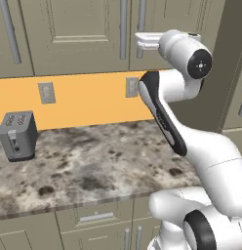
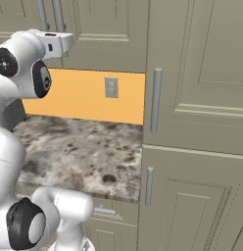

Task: Open the cabinet directly in front. Then move the liquor and the mug to the dining counter with the jar on it.

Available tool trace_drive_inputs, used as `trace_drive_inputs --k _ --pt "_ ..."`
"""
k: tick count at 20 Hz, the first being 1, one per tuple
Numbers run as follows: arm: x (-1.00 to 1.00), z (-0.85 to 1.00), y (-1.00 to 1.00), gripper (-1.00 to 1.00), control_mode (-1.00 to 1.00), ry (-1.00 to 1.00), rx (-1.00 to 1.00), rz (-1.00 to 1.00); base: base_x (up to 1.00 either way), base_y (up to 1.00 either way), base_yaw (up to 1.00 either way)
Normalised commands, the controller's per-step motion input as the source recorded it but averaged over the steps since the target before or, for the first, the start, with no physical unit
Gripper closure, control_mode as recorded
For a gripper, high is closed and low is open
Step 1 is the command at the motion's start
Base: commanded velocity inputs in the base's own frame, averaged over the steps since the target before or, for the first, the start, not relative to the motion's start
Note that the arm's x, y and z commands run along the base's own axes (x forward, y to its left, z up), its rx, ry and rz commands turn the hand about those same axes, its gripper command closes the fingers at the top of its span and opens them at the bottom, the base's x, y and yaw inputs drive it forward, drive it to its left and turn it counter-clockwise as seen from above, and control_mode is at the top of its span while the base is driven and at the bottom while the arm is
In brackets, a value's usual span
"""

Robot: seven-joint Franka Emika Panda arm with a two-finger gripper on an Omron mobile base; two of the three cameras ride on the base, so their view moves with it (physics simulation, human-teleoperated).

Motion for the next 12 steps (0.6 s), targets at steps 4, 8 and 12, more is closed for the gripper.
trace_drive_inputs --k 4,8,12 --pt "1.00 -0.08 0.30 -1.00 -1.00 0.21 0.05 0.00 0.00 0.00 0.00" --pt "1.00 -0.24 0.02 -1.00 -1.00 0.30 0.09 0.07 0.00 0.00 0.00" --pt "1.00 -0.48 -0.10 -1.00 -1.00 0.22 0.05 0.12 0.00 0.00 0.00"
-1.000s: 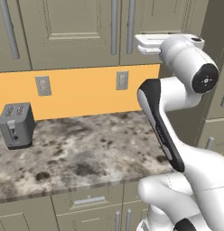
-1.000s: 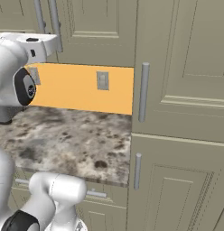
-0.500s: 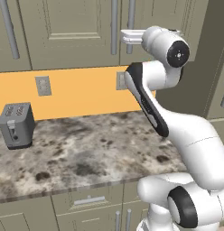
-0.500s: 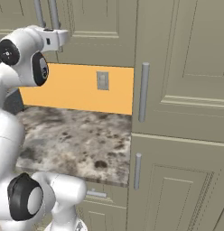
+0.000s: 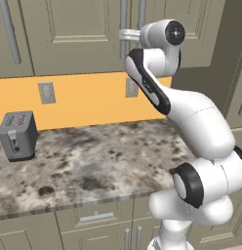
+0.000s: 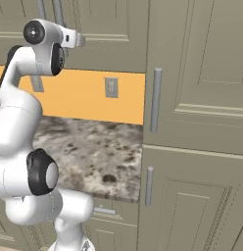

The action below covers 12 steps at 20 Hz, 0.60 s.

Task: Open the cabinet directly in front. Then move the liquor and the mug to the dining counter with the jar on it.

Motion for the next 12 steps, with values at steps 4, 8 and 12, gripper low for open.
trace_drive_inputs --k 4,8,12 --pt "1.00 -0.47 -0.11 -1.00 -1.00 0.06 0.00 0.05 0.00 0.00 0.00" --pt "0.25 -0.14 0.00 1.00 -1.00 -0.03 -0.01 0.00 0.00 0.00 0.00" --pt "0.00 0.00 0.00 1.00 -1.00 0.00 0.00 0.00 0.00 0.00 0.00"
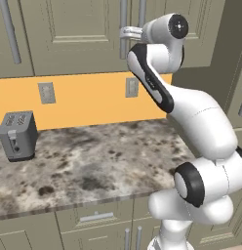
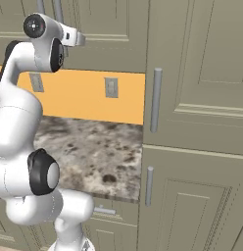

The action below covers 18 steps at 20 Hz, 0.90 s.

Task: Open the cabinet directly in front. Then move the liquor and the mug to the dining counter with the jar on it.

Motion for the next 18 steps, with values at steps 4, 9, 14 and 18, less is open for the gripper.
trace_drive_inputs --k 4,9,14,18 --pt "-0.08 0.00 -0.08 1.00 -1.00 -0.06 0.00 0.04 0.00 0.00 0.00" --pt "-0.56 0.30 -0.51 1.00 -1.00 -0.14 0.01 0.08 0.00 0.00 0.00" --pt "-0.91 0.43 -0.75 1.00 -1.00 -0.16 0.00 0.04 0.00 0.00 0.00" --pt "-0.97 0.50 -0.83 1.00 -1.00 -0.16 0.00 0.04 0.00 0.00 0.00"
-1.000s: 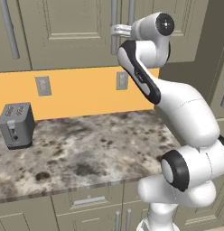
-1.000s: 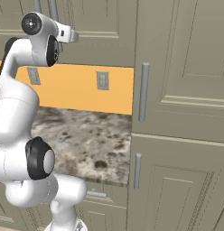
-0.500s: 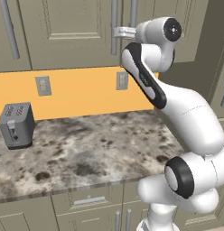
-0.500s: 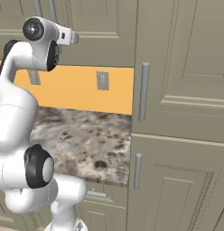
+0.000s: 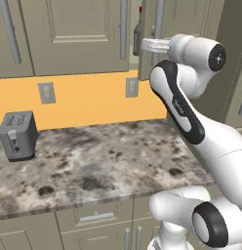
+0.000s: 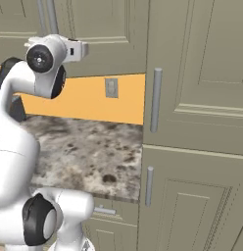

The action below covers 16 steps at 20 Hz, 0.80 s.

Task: Open the cabinet directly in front. Then move the liquor and the mug to the dining counter with the jar on it.

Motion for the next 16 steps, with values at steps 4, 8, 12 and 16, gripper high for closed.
trace_drive_inputs --k 4,8,12,16 --pt "-0.88 0.47 -0.84 1.00 -1.00 -0.10 0.00 0.03 0.00 0.00 0.00" --pt "-0.81 0.38 -0.86 1.00 -1.00 -0.05 0.00 0.00 0.00 0.00 0.00" --pt "-0.44 0.05 -0.49 -1.00 -1.00 0.00 0.02 0.00 0.00 0.00 0.00" --pt "-0.09 0.00 0.00 -1.00 -1.00 -0.01 0.00 0.00 0.00 0.00 0.00"
